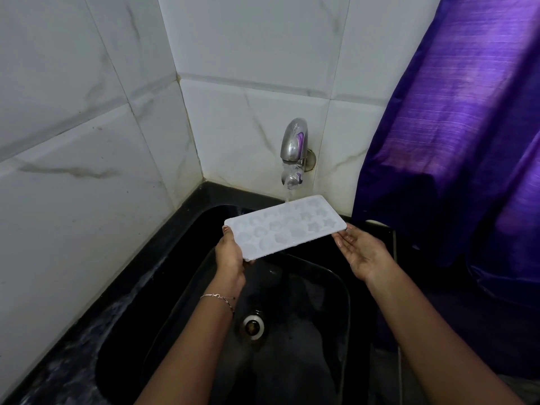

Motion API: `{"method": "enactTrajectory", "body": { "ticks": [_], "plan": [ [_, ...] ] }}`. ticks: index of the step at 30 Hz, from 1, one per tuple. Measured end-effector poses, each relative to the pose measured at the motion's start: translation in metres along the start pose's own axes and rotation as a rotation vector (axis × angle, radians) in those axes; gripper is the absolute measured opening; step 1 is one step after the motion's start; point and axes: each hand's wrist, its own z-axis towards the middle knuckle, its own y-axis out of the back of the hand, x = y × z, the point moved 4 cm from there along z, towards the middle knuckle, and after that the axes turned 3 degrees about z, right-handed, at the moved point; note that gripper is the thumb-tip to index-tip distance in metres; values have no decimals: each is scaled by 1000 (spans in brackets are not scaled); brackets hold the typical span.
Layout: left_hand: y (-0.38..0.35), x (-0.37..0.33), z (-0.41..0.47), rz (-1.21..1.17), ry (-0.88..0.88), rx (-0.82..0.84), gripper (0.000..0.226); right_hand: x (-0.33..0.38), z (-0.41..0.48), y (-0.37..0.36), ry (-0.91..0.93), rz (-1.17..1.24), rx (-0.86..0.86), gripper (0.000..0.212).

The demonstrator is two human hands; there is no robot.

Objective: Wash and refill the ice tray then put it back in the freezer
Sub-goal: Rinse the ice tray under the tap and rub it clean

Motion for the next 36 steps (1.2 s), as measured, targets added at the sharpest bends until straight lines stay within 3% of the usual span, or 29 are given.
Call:
{"method": "enactTrajectory", "body": {
  "ticks": [36],
  "plan": [
    [-64,-5,-9,114,54,164,42,37,-3,42,70,80,-128,16]
  ]
}}
